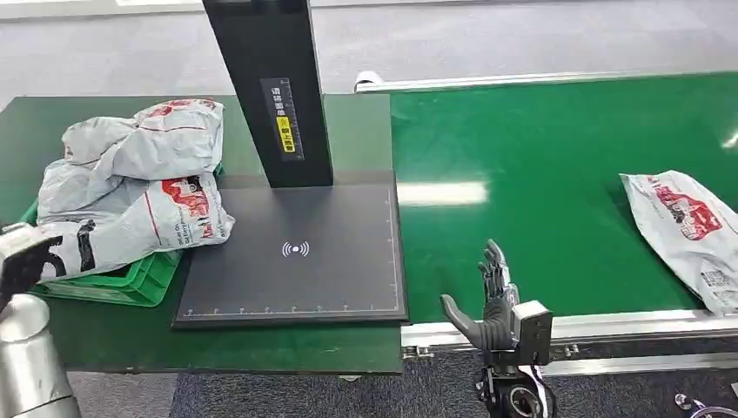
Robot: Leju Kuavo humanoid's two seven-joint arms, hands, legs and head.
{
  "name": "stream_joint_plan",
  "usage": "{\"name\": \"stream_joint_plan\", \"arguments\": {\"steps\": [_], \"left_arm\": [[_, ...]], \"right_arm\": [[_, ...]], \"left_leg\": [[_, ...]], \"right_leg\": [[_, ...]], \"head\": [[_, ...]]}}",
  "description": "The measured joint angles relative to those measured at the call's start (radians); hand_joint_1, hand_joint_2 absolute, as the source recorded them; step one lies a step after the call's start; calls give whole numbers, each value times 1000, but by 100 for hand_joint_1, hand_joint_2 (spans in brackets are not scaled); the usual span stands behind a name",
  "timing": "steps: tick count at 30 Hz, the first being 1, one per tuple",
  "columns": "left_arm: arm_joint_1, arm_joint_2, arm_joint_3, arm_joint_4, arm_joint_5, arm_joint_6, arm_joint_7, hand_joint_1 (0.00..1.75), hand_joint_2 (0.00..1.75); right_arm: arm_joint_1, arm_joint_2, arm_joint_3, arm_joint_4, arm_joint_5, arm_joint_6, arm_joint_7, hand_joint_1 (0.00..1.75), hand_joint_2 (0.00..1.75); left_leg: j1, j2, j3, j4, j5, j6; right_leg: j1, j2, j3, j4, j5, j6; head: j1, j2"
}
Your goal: Moved the parcel from conveyor to table for the left to box.
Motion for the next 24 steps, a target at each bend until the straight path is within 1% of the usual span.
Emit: {"name": "stream_joint_plan", "arguments": {"steps": [2,3,5,8,12,15,20,24], "left_arm": [[14,-7,-65,-22,156,-17,8,0,175],[24,-8,-116,-22,198,-57,27,0,175],[55,-9,-234,-30,258,-180,69,0,175],[114,-14,-393,-39,332,-328,78,0,175],[183,-32,-528,-35,480,-630,116,0,175],[202,-55,-603,22,522,-769,160,0,175],[203,-106,-681,205,564,-859,229,0,175],[210,-141,-733,336,550,-852,234,0,175]], "right_arm": [[2,-1,-1,-3,-5,-7,-8,0,175],[4,-2,-2,-12,-6,-8,-10,0,175],[8,-6,-3,-39,1,-7,-13,0,175],[9,-8,-3,-78,22,-5,-21,0,175],[17,-9,7,-140,45,-5,-26,0,175],[22,-8,26,-185,68,-6,-26,0,175],[44,-9,63,-250,88,-6,-26,0,175],[67,-13,88,-288,96,-3,-25,0,175]], "left_leg": [[0,-1,1,0,0,0],[0,-2,1,0,0,0],[0,-3,0,0,0,0],[0,0,0,0,0,1],[-1,-1,0,0,-1,2],[-1,-2,0,0,-2,2],[-1,-2,0,0,-2,2],[-1,-1,0,0,-2,2]], "right_leg": [[0,-3,0,0,0,0],[0,-4,1,0,-1,0],[0,-4,2,0,-1,0],[0,-2,2,0,0,1],[-1,-3,1,0,-1,2],[-1,-3,1,0,-1,2],[-1,-3,1,0,-1,2],[-1,-3,1,0,-1,2]], "head": [[0,0],[0,0],[1,0],[0,0],[0,0],[0,0],[0,0],[0,0]]}}
